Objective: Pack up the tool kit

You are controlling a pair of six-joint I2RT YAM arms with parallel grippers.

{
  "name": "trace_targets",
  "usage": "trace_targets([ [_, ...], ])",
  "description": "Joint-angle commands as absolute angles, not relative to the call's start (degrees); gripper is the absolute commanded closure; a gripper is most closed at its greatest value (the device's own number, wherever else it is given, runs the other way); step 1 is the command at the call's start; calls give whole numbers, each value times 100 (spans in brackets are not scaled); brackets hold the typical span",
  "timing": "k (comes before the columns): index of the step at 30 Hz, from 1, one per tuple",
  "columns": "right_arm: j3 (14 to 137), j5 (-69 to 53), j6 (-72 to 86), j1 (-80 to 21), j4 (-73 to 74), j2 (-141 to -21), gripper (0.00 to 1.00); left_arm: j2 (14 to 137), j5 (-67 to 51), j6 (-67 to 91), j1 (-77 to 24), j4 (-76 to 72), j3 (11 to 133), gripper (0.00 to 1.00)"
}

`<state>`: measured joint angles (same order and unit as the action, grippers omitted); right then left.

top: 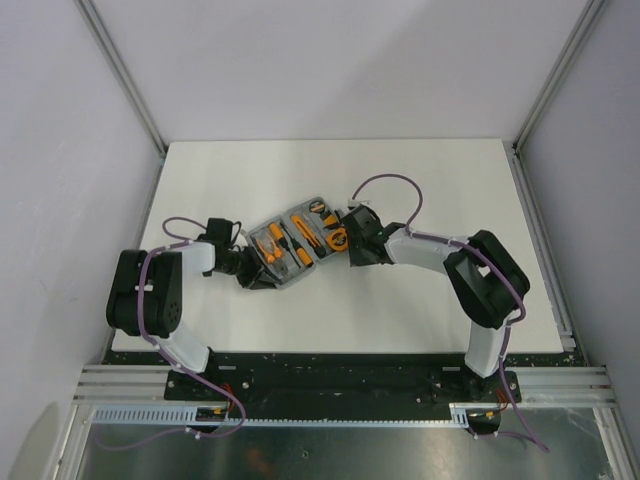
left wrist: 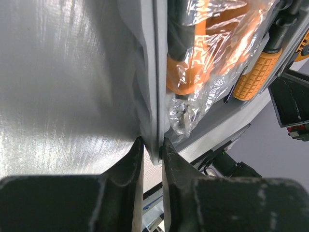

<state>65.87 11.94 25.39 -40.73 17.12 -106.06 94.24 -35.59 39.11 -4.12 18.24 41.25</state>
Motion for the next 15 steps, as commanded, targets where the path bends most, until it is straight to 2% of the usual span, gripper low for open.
trace_targets([
  [1,6818,1213,2376,-4078,1583,-10040,64,9623,-2804,3683,-351,2168,3917,87],
  [9,7691,1057,1964,-4024,1613,-10258,62,9628,-2812,3672,-349,2173,3911,84],
  [15,8190,996,1993,-3979,1895,-10998,67,9592,-2736,3650,-349,2234,3936,75],
])
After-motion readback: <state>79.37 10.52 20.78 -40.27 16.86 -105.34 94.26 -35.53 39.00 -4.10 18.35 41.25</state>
